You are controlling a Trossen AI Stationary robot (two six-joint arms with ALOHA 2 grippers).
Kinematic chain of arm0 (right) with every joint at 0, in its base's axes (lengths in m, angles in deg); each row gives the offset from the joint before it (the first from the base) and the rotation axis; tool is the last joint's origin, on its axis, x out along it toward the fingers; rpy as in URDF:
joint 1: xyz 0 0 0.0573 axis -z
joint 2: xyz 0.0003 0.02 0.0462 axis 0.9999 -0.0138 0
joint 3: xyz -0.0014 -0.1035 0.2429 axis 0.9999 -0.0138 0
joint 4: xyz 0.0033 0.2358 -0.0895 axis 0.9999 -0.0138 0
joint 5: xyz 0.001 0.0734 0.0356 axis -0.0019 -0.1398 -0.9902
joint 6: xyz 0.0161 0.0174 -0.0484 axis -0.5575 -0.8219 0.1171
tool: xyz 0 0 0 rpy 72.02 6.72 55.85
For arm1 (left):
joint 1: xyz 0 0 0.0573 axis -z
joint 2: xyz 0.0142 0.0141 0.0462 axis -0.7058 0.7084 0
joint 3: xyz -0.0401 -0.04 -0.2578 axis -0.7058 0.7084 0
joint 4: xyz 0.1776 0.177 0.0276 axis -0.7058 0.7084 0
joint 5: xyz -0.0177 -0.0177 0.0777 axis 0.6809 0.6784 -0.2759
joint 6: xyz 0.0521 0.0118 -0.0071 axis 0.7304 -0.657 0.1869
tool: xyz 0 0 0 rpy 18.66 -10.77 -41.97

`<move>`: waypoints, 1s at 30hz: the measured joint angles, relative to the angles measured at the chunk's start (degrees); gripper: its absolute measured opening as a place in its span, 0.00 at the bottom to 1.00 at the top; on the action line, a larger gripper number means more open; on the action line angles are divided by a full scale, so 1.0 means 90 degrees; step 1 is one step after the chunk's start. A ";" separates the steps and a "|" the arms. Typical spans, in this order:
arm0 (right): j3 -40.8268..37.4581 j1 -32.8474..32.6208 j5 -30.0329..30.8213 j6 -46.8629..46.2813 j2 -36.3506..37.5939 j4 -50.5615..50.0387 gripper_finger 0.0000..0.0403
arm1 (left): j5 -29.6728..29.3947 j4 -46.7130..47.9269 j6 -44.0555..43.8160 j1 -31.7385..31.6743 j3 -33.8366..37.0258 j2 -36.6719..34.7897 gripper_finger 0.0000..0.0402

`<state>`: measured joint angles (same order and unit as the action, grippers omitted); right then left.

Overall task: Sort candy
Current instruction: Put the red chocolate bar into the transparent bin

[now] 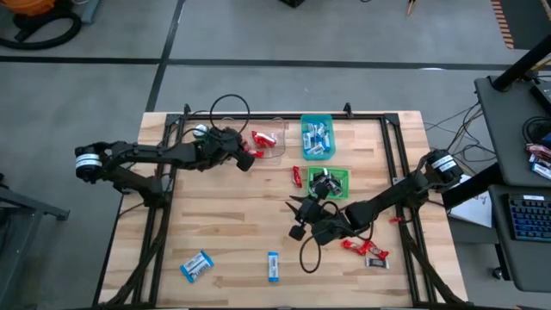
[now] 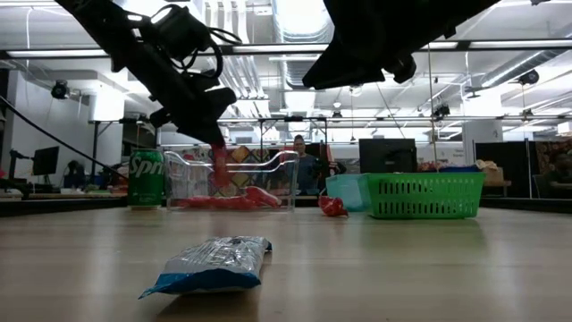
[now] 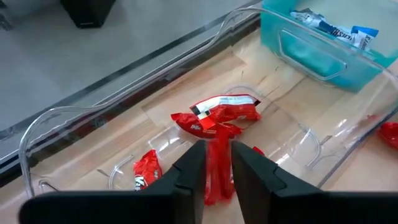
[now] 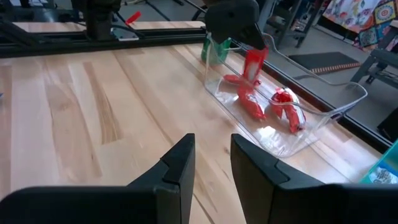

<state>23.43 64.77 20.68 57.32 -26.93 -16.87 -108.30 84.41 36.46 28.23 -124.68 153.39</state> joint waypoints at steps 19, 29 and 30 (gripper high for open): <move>0.0000 0.0042 -0.3516 -0.0137 0.0036 -0.0665 0.23 | 0.0679 -0.0163 0.0171 0.1215 0.0000 -0.0518 0.32; 0.0193 0.0067 -0.6362 -0.2771 0.0085 -0.3472 0.23 | 0.0676 -0.0456 0.0441 0.2704 -0.0005 -0.0449 0.32; 0.0307 0.0069 -0.6349 -0.3018 0.0085 -0.3930 0.23 | 0.0675 -0.0459 0.0449 0.2777 -0.0005 -0.0449 0.32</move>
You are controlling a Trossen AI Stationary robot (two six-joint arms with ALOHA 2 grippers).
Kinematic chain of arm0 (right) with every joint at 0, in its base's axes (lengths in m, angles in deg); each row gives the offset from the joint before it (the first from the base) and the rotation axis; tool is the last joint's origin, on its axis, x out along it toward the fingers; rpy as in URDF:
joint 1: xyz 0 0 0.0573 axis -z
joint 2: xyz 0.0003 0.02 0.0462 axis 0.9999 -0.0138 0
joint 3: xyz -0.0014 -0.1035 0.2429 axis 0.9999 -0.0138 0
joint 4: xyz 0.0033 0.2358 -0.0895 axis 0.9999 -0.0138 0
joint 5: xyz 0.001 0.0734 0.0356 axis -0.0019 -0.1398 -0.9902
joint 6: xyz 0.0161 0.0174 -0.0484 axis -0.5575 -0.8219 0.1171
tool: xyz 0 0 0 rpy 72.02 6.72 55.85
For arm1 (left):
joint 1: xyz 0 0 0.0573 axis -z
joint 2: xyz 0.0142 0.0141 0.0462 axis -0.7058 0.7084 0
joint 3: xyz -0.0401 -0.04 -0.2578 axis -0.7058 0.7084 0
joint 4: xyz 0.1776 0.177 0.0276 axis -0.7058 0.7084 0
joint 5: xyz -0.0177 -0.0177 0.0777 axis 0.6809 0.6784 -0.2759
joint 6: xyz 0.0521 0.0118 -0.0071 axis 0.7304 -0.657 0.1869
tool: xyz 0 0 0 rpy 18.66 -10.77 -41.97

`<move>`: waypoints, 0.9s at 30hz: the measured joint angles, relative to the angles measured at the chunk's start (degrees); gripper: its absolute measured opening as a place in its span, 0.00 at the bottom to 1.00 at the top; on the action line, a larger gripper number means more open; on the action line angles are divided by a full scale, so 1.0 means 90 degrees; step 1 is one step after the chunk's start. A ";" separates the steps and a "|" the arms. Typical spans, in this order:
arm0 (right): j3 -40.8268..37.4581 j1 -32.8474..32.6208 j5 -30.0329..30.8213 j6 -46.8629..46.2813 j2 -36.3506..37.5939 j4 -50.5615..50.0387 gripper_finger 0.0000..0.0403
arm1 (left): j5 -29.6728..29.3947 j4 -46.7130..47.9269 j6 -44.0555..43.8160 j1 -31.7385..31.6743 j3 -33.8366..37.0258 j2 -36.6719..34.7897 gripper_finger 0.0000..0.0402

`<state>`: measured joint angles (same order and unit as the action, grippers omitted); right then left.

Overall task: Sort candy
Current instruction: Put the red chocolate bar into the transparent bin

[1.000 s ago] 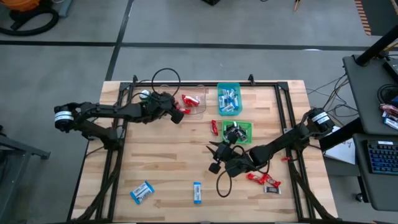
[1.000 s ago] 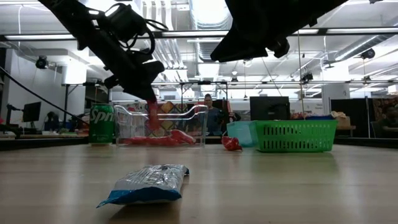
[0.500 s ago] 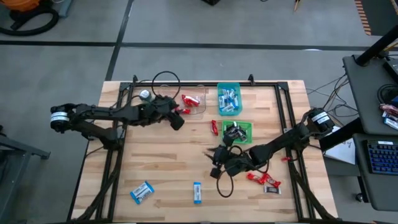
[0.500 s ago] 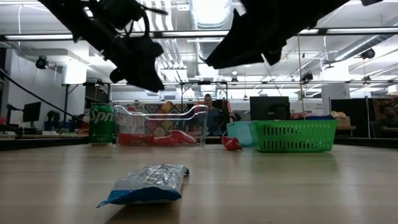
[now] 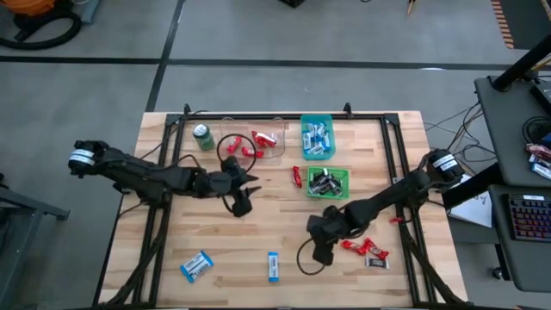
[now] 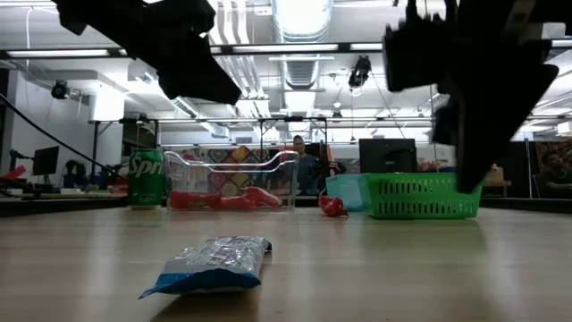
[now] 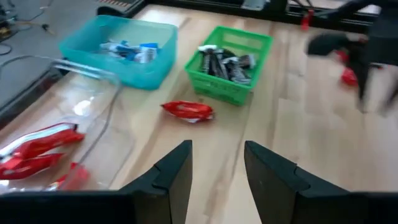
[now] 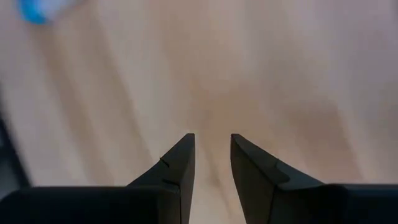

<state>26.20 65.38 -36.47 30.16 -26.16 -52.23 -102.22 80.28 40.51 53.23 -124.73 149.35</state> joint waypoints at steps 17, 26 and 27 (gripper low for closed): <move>0.0923 -0.0561 -0.0267 -0.1711 -0.0012 -0.3121 0.23 | -0.0013 -0.0279 -0.0012 0.0152 0.0000 0.0085 0.32; 0.0253 -0.0659 -0.0319 -0.1901 -0.0017 -0.3109 0.23 | -0.0011 -0.0363 -0.0015 0.0154 0.0000 0.0085 0.32; 0.0191 -0.0659 -0.0293 -0.1887 -0.0017 -0.3100 0.23 | -0.0009 -0.0363 -0.0015 0.0154 0.0000 0.0085 0.32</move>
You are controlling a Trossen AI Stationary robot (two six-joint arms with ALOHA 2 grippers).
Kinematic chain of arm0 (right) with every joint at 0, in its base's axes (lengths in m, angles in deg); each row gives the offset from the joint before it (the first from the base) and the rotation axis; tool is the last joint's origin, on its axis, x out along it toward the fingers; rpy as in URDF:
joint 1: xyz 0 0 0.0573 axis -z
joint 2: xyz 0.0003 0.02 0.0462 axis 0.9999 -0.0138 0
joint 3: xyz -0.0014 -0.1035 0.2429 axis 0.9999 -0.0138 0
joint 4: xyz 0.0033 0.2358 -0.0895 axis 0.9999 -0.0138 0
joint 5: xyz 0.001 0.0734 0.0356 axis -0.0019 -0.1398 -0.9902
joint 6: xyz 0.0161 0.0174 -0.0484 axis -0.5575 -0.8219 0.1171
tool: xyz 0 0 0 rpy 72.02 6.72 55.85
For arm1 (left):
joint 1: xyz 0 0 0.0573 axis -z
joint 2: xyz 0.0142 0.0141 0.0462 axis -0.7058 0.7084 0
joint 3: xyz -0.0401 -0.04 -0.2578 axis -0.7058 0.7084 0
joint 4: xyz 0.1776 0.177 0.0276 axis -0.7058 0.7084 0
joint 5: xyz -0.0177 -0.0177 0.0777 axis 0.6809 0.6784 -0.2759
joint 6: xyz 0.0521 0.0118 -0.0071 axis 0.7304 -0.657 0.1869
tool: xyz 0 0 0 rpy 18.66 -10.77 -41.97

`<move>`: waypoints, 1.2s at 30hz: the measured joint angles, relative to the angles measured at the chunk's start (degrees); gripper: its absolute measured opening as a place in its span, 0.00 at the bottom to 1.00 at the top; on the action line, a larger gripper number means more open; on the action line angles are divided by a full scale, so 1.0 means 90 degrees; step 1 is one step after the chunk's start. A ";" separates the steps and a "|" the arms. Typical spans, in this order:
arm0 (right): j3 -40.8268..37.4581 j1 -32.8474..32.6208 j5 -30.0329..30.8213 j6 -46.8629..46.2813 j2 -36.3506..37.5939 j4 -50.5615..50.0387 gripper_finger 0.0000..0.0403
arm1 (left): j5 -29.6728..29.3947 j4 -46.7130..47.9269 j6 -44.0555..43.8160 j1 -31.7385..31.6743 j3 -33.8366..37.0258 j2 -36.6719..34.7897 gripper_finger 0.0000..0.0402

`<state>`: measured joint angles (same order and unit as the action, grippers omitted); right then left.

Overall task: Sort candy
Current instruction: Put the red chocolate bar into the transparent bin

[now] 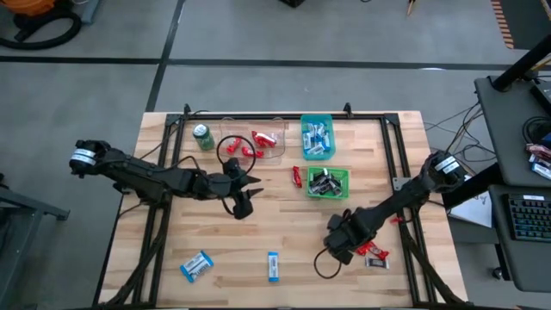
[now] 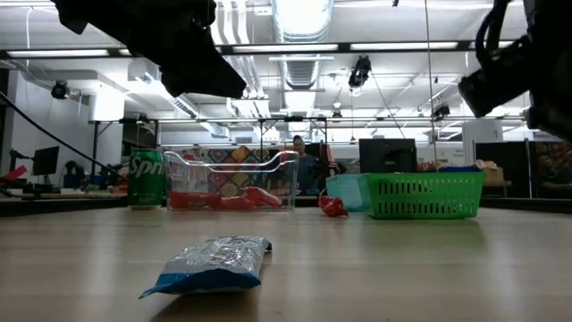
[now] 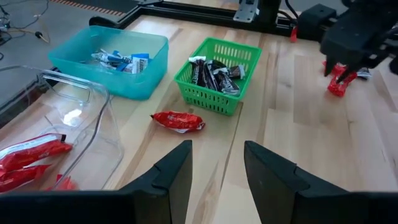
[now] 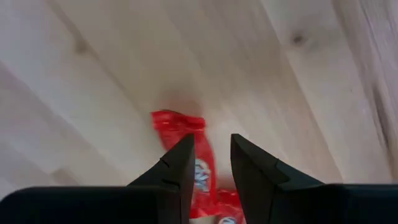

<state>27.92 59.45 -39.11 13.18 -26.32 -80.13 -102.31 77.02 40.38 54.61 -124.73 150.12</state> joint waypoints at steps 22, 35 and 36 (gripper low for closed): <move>-0.0248 -0.0403 -0.0454 0.0041 -0.0166 0.0241 0.23 | 0.0009 -0.0001 -0.0002 0.0000 0.0000 0.0002 0.32; -0.0256 -0.0401 0.0039 0.0833 -0.0253 0.0850 0.03 | 0.0072 -0.0065 -0.0102 0.0127 0.0000 0.0005 0.32; -0.0256 -0.0403 0.0083 0.0881 -0.0253 0.0871 0.03 | 0.0070 -0.0072 -0.0100 0.0145 0.0000 0.0005 0.32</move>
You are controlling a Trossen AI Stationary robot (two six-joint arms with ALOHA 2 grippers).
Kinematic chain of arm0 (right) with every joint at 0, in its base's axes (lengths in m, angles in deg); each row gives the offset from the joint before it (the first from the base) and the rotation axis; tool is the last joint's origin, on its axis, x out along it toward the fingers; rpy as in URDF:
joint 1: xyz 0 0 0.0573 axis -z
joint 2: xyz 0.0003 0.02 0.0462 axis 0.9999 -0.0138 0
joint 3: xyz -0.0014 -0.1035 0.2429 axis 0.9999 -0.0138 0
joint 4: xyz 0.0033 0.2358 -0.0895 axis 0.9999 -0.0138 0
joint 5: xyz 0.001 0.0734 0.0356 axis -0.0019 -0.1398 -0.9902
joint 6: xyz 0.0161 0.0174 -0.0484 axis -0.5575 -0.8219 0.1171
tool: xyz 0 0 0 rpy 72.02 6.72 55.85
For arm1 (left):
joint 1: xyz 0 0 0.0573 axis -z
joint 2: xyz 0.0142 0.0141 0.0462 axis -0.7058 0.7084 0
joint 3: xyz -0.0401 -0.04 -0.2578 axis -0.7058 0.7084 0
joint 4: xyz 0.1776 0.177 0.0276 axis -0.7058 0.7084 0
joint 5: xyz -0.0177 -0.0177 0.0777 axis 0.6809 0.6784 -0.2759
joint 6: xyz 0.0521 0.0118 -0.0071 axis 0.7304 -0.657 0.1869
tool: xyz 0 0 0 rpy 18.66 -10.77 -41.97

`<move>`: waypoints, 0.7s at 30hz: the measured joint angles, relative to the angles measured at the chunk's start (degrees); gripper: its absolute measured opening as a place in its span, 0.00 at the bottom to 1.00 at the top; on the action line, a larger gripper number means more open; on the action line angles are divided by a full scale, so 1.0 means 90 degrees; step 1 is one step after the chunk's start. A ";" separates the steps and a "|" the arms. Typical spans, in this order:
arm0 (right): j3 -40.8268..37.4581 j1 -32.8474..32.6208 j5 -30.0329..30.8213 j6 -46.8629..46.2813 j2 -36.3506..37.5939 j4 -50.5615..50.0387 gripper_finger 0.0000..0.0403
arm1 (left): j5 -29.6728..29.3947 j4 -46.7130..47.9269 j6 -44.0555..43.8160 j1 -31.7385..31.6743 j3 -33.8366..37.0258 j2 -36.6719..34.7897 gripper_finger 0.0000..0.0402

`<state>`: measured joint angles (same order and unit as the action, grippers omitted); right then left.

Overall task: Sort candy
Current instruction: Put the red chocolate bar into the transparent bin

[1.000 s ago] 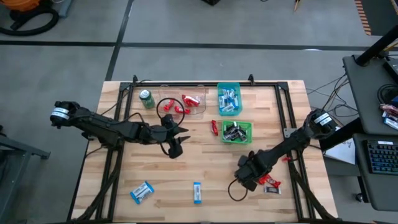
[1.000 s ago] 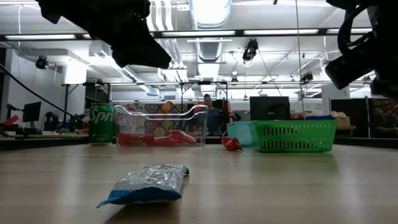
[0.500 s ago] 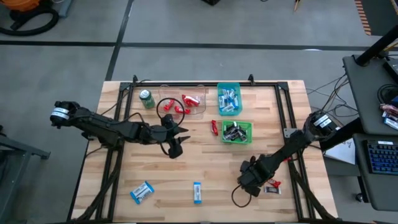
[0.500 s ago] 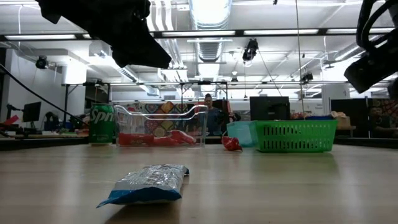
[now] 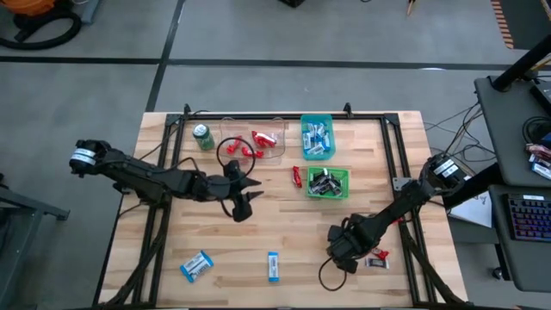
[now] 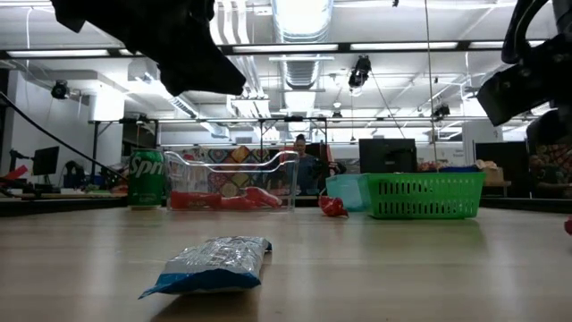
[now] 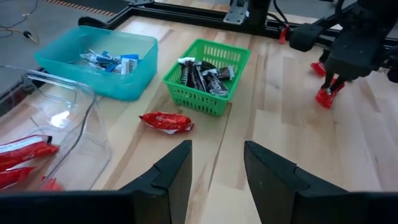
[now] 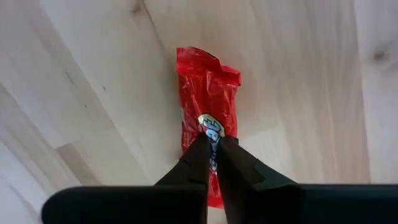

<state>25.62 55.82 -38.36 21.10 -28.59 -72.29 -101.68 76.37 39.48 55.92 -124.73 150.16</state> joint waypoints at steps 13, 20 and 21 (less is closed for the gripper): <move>-0.0024 0.0060 0.2267 0.1169 0.0343 0.1303 0.02 | 0.0000 -0.0735 0.0104 0.0532 0.0000 0.0339 0.32; -0.0024 0.0143 0.4596 0.2282 0.0392 0.2771 0.02 | 0.0002 -0.2213 0.0282 0.0675 0.0005 0.1316 0.32; -0.0024 0.0164 0.4966 0.2505 0.0391 0.3072 0.02 | 0.0000 -0.2506 0.0298 0.0676 0.0005 0.1485 0.32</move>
<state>25.40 57.30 6.34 43.65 -25.07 -44.64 -101.68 53.82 42.16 62.00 -124.68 163.53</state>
